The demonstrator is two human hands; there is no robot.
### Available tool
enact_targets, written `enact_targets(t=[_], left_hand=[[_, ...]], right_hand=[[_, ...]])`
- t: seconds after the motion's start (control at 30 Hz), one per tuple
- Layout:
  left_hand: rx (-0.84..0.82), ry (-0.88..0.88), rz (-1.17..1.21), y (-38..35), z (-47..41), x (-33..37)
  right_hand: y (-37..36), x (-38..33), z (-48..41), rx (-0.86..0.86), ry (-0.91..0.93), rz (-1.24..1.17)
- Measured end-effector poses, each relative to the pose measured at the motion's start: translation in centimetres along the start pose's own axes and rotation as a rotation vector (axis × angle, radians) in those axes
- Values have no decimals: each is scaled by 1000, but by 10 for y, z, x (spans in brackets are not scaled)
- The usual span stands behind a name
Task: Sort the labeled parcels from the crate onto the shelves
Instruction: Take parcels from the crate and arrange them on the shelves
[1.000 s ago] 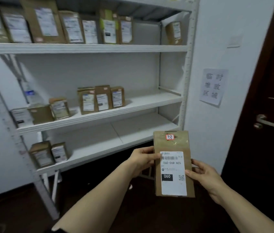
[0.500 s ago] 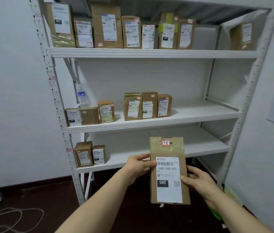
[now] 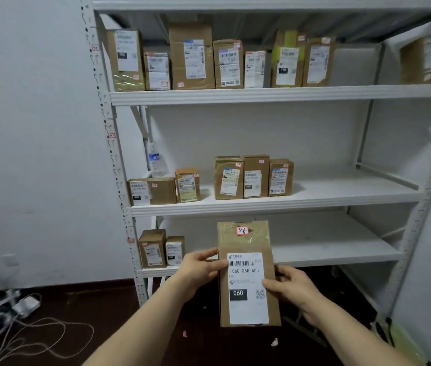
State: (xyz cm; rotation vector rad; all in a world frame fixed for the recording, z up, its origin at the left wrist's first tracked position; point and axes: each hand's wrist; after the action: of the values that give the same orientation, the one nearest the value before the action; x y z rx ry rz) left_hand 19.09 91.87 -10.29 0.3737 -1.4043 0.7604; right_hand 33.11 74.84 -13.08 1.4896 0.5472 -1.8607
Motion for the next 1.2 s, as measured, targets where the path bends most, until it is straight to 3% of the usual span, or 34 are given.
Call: enact_targets(t=[0.47,1.2], left_hand=[[126,-48,-44,19,29,8],[19,-5,-92,3,25,13]], right_hand=[[-24,-4,-3,-122,-21,-15],[1,-13,-1,-79,40,-42]])
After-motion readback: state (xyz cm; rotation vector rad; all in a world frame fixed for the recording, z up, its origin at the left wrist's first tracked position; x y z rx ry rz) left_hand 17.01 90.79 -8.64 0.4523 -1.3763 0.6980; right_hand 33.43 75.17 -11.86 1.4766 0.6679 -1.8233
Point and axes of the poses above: each hand's wrist, its own z-axis away from the middle knuckle, its own y-axis out of the back of the hand, x = y × z, and after that the axes turned 5 degrees about -y, right-handed
